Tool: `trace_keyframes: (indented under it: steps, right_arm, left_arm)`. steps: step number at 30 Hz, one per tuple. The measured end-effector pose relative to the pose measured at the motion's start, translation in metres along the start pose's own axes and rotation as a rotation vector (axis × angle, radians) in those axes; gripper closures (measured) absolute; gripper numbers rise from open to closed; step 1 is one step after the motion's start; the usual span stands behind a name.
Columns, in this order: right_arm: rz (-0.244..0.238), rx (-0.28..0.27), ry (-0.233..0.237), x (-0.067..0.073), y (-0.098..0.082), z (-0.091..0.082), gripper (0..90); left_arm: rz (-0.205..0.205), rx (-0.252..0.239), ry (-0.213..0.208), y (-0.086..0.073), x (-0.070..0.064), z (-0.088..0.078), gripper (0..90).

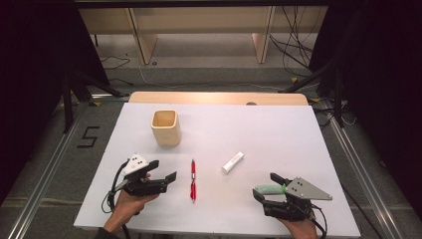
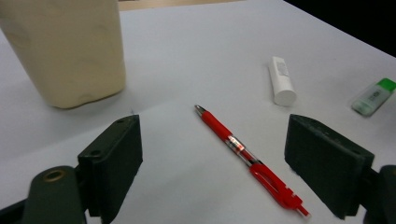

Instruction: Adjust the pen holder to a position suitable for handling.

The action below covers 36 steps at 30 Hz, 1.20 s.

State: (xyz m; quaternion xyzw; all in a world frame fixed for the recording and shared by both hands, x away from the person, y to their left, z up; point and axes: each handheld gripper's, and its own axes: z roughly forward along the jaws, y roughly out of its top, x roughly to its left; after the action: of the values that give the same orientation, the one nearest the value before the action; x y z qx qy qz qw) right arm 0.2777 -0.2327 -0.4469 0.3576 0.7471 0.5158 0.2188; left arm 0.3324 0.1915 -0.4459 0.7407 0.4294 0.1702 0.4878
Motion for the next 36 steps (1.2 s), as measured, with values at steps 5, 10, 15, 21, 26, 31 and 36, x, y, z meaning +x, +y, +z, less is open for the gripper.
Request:
trace_keyframes:
  steps: [5, 10, 15, 21, 26, 31, 36]
  right_arm:
    - [0.000, -0.004, 0.000, 0.000, 0.000, 0.000, 21.9]
    - [0.000, -0.005, 0.003, 0.001, 0.001, -0.001, 21.9]
    - [-0.001, -0.007, 0.005, 0.001, 0.000, -0.001, 22.1]
    - [-0.002, -0.006, 0.006, 0.001, 0.000, 0.000, 22.4]
    - [-0.002, -0.004, 0.008, 0.002, 0.000, 0.000, 22.6]
    - [0.001, 0.001, 0.006, 0.001, 0.000, 0.001, 22.7]
    - [-0.004, 0.004, 0.009, 0.002, 0.000, 0.002, 22.8]
  left_arm:
    - [-0.025, 0.010, 0.027, 0.011, 0.011, 0.005, 18.9]
    - [-0.027, 0.034, 0.085, 0.019, 0.024, 0.013, 18.9]
    - [-0.059, 0.063, 0.137, 0.026, 0.041, 0.019, 20.0]
    - [-0.072, 0.121, 0.183, 0.038, 0.061, 0.024, 31.3]
    - [-0.084, 0.114, 0.255, 0.043, 0.078, 0.024, 49.5]
    - [-0.103, 0.136, 0.348, 0.046, 0.095, 0.033, 66.2]
    - [-0.150, 0.135, 0.369, 0.049, 0.113, 0.045, 88.8]
